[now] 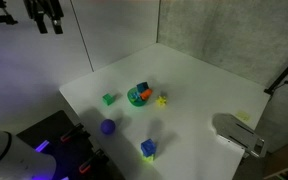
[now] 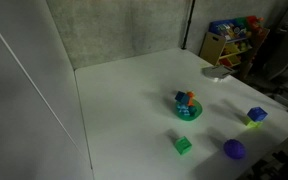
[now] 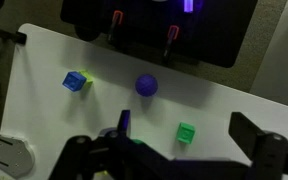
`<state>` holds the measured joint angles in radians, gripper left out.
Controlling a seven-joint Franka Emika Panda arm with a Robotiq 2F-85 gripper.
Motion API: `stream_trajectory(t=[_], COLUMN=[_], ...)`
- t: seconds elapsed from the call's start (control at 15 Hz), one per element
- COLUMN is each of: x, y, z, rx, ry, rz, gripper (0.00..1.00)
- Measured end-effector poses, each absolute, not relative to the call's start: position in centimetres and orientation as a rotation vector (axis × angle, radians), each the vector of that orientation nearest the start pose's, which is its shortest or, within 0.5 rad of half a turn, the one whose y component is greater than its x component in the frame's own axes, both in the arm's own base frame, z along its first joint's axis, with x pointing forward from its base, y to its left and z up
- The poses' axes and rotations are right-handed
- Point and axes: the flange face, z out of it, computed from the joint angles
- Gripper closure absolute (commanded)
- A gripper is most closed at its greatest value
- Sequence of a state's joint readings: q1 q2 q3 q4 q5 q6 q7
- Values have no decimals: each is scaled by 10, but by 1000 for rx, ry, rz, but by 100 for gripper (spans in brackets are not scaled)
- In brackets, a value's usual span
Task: Take the cube out of the bowl and put it on the table
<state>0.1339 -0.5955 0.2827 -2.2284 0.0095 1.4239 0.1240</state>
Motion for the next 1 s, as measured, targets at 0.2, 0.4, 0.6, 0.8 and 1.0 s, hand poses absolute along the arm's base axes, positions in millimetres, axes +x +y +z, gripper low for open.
stream_trajectory(t=[0.2, 0.4, 0.6, 0.8, 1.0], x=[310, 310, 310, 311, 321], y=[161, 161, 161, 162, 165], z=[567, 567, 567, 566, 563], rx=[-3303, -3303, -3303, -3302, -3294], ry=[-379, -379, -379, -383, -391], rz=[307, 307, 307, 306, 262], gripper=[0, 0, 0, 0, 0])
